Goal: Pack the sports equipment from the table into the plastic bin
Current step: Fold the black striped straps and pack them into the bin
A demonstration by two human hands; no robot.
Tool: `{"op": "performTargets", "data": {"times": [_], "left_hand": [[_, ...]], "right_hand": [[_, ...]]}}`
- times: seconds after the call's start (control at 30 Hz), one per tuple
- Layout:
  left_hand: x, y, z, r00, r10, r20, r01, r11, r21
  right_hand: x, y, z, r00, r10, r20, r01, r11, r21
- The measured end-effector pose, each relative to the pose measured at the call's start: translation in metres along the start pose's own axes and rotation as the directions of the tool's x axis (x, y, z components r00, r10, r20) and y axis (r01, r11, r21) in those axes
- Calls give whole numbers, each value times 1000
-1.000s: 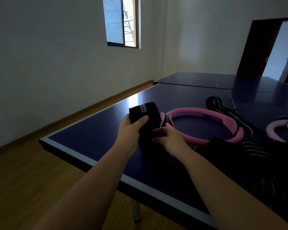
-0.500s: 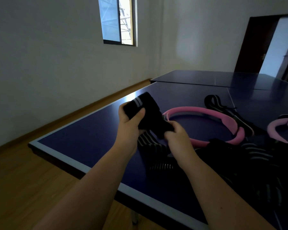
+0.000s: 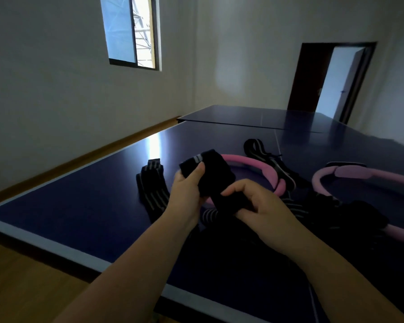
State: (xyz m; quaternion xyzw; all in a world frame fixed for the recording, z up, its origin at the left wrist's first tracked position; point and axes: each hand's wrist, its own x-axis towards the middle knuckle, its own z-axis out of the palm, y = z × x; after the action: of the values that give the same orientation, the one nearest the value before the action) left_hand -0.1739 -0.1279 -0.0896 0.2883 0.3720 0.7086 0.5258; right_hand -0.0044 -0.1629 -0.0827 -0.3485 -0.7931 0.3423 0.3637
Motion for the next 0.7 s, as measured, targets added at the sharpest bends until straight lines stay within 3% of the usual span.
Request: {"op": "performTargets", "data": {"times": [0.07, 0.13, 0.27, 0.33, 0.4, 0.53, 0.7], "left_hand": [[-3, -15, 18, 998, -47, 33, 46, 999, 19], [-7, -28, 39, 993, -101, 53, 101, 995, 9], [-11, -45, 83, 952, -295, 79, 305, 925, -227], [-15, -54, 105, 944, -319, 86, 330, 914, -236], [-20, -64, 120, 967, -251, 51, 255, 959, -120], [-39, -98, 152, 995, -59, 82, 45, 987, 156], [-52, -125, 167, 952, 15, 307, -59, 989, 136]], "right_hand": [[-19, 6, -20, 999, 26, -19, -27, 996, -90], [-34, 10, -37, 998, 40, -58, -42, 998, -41], [-61, 23, -74, 986, 66, -155, -56, 996, 70], [-75, 29, -91, 981, 80, -176, -72, 996, 49], [-81, 32, -101, 980, 59, -192, -63, 998, -16], [-87, 38, -131, 961, -115, -250, 28, 944, -328], [-79, 52, -156, 902, -152, -404, 40, 962, -272]]}}
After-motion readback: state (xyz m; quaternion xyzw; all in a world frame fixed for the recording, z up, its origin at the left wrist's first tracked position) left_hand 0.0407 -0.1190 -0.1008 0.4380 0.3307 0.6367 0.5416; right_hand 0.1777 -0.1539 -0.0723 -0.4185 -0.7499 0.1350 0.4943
